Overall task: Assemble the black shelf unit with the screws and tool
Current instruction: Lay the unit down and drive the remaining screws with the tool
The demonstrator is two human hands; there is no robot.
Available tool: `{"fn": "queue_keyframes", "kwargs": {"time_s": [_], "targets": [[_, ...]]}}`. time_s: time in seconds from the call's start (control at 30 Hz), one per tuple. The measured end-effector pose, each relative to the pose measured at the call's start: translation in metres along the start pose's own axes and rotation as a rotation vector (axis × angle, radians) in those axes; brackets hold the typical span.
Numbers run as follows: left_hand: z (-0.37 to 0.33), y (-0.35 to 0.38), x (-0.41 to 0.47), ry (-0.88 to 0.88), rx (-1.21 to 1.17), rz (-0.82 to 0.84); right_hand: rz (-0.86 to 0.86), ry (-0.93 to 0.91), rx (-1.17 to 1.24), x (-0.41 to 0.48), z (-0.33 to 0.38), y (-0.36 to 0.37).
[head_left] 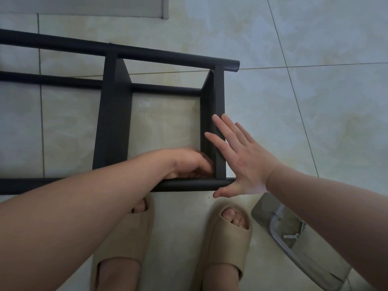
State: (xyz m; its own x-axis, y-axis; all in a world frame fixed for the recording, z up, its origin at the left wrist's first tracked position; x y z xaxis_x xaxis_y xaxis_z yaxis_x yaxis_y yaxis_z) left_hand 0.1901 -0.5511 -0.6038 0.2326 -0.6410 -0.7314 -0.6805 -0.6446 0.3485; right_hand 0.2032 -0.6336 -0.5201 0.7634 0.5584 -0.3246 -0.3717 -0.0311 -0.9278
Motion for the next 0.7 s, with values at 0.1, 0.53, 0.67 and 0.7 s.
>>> {"fn": "queue_keyframes", "kwargs": {"time_s": [0.1,0.53,0.67,0.7], "targets": [[-0.0013,-0.0013,0.0008,0.015,-0.018,-0.006,0.001,0.0,-0.004,0.0,0.0003,-0.0002],[-0.002,-0.001,0.0013,0.031,-0.035,-0.005,0.006,0.001,0.001,0.0,0.0005,-0.0008],[-0.0008,0.0021,-0.0006,0.004,0.018,0.01,0.01,0.004,0.001,-0.0001,0.0004,-0.0009],[-0.0006,0.0017,-0.0013,-0.003,0.044,0.001,0.012,0.004,-0.001,-0.0004,0.0003,-0.001]]}}
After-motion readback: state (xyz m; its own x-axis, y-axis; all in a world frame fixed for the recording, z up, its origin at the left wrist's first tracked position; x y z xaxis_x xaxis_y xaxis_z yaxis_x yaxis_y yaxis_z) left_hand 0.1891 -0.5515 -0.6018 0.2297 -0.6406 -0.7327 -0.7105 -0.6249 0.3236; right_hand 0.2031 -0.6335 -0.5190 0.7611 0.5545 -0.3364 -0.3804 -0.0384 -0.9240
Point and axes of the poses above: each hand's wrist, its own x-axis towards the middle knuckle, its own y-axis out of the palm, z = x × y, the point moved 9 cm from there along x, towards the middle knuckle, and after that the axes turned 3 degrees about x, right-handed, at the moved point
